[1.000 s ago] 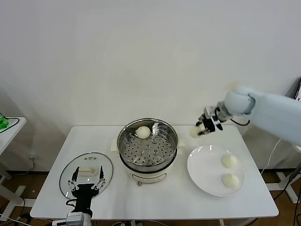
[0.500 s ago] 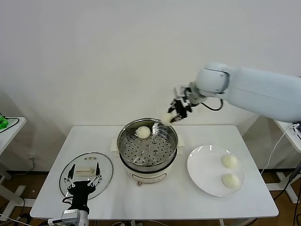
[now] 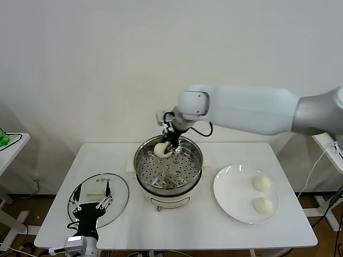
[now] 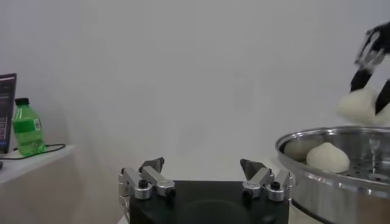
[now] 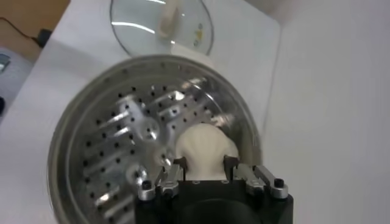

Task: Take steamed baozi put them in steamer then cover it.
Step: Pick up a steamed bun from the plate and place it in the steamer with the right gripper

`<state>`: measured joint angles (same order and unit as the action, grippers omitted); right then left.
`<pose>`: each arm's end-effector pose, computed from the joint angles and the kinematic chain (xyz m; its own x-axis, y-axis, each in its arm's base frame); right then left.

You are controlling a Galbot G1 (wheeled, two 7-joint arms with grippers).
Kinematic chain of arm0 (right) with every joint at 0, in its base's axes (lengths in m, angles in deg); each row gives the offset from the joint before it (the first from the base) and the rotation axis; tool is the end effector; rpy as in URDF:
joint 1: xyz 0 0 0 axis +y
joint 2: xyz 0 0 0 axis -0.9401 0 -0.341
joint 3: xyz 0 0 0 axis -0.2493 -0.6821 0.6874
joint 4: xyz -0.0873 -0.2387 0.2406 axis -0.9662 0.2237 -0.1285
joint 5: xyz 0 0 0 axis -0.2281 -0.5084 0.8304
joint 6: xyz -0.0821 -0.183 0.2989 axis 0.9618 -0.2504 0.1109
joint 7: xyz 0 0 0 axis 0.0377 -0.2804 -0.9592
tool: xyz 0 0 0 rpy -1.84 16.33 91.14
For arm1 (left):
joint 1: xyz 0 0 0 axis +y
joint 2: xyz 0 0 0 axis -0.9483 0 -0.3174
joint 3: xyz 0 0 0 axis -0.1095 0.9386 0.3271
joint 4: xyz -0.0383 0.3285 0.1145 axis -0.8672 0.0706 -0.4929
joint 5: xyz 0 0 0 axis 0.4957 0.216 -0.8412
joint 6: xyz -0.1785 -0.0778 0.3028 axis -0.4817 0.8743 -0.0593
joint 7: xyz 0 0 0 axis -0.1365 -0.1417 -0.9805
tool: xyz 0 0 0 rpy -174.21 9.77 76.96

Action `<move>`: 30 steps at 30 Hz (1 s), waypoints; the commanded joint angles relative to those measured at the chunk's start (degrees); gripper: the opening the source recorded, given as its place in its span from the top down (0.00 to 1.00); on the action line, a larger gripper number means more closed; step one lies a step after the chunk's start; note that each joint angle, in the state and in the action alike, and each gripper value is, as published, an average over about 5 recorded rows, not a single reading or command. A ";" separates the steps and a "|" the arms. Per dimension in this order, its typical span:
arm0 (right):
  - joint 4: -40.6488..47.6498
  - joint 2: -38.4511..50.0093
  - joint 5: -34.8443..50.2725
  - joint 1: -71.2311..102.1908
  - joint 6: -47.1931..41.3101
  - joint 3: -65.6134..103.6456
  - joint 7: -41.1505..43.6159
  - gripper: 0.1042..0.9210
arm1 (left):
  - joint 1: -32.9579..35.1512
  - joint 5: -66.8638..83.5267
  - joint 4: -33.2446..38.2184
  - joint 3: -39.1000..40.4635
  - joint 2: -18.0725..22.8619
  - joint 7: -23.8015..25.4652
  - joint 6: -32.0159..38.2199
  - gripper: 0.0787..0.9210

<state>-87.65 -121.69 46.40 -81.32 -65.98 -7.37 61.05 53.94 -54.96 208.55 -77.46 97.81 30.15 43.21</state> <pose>0.5312 0.1855 -0.0449 -0.1798 -0.3489 0.9197 -0.9196 -0.2723 -0.2831 0.1585 0.0263 -0.2807 -0.9835 -0.1777 0.0342 -0.1733 0.9792 0.1055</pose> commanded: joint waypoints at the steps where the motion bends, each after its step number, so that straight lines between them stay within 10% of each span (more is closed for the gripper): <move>1: 2.67 -5.27 3.37 2.10 -1.39 -0.68 -0.63 0.62 | -0.02 0.26 0.26 -0.07 0.00 0.04 0.04 0.12; 30: 10.08 -8.74 -3.32 8.24 -1.67 0.61 0.59 0.62 | 0.00 1.33 0.15 -0.60 -0.40 0.33 0.44 0.12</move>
<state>-78.40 -129.84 43.82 -73.43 -67.61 -6.66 61.51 53.94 -53.63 208.73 -78.05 97.41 30.48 43.64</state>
